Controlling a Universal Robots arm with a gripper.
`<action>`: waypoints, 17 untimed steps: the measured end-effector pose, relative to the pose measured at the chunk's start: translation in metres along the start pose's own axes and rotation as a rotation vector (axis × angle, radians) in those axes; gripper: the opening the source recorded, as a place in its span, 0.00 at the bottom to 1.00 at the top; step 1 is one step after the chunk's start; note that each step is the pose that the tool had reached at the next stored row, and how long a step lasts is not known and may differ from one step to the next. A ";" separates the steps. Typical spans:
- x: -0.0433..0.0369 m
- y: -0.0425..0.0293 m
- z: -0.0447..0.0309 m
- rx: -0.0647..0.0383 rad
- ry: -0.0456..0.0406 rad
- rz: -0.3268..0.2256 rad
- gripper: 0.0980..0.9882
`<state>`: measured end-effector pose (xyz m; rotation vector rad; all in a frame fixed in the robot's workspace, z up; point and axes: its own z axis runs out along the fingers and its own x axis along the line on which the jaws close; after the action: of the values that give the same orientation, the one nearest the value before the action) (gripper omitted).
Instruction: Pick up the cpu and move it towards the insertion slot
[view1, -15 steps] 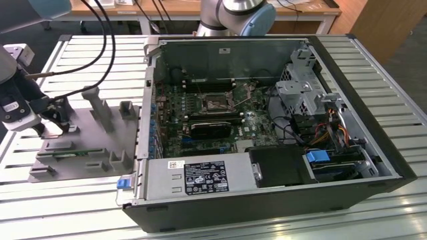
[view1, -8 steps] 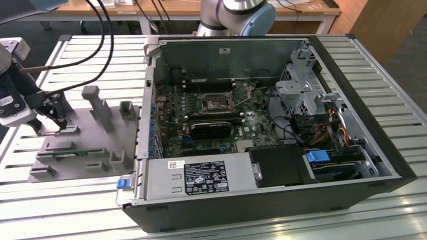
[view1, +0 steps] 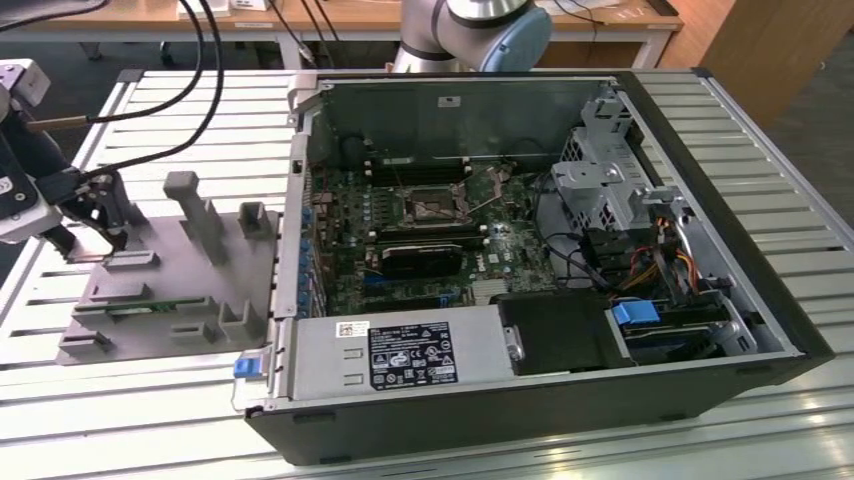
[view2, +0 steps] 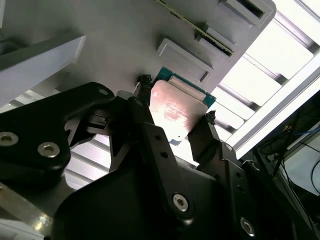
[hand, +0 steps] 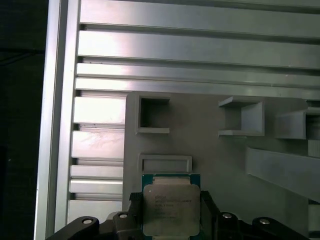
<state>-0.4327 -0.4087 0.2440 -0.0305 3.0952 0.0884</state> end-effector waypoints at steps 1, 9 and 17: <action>-0.0001 0.0001 -0.0016 0.000 0.0000 0.000 0.50; -0.0007 0.0008 -0.0139 0.000 0.0001 0.000 0.50; -0.0012 0.0014 -0.0250 0.003 0.0001 0.000 0.50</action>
<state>-0.4327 -0.4086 0.2691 -0.0307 3.0954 0.0842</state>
